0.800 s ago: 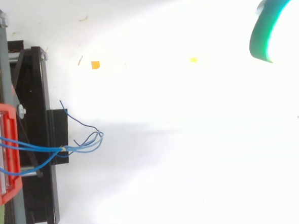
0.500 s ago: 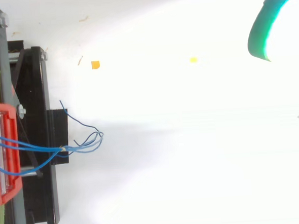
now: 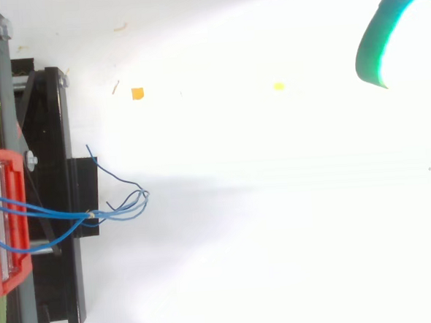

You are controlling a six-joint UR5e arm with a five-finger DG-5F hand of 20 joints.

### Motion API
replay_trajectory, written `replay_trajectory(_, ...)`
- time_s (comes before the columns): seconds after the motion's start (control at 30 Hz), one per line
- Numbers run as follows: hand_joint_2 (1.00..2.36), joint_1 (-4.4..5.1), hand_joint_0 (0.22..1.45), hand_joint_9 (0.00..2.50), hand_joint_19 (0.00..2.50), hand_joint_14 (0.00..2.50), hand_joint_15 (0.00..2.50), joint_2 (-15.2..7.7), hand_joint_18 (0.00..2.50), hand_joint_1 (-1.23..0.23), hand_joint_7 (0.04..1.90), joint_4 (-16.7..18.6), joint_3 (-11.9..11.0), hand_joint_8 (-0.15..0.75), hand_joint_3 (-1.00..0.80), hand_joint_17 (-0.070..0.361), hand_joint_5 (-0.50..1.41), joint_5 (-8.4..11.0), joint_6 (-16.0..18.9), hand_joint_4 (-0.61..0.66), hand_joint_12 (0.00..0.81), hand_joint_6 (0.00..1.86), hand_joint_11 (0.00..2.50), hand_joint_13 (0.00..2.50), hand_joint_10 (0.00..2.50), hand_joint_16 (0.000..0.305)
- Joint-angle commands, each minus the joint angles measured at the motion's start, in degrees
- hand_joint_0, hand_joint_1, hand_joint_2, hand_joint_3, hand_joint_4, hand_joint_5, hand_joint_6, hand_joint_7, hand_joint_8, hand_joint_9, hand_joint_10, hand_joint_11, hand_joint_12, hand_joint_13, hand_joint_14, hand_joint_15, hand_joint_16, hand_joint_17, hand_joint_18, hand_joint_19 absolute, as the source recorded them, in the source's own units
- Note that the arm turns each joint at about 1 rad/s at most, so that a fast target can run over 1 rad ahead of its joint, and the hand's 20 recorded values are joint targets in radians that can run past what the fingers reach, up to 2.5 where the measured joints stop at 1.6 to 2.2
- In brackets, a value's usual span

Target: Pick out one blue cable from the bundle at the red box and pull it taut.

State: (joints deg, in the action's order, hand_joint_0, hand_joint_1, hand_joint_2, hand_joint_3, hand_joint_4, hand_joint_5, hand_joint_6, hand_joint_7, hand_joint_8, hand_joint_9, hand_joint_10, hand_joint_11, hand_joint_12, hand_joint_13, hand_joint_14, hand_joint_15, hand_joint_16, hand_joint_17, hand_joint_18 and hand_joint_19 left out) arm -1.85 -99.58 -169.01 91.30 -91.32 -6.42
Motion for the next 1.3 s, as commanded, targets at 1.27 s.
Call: replay_trajectory(1.27, 1.00, 7.56, 0.56, 0.65, 0.19, 0.00, 0.14, -15.03, 0.40, -0.74, 0.74, 7.56, -8.34, 0.287, -0.46, 0.080, -0.19, 10.46, -15.20, 0.23, 0.336, 0.50, 0.15, 0.58, 0.00, 0.036)
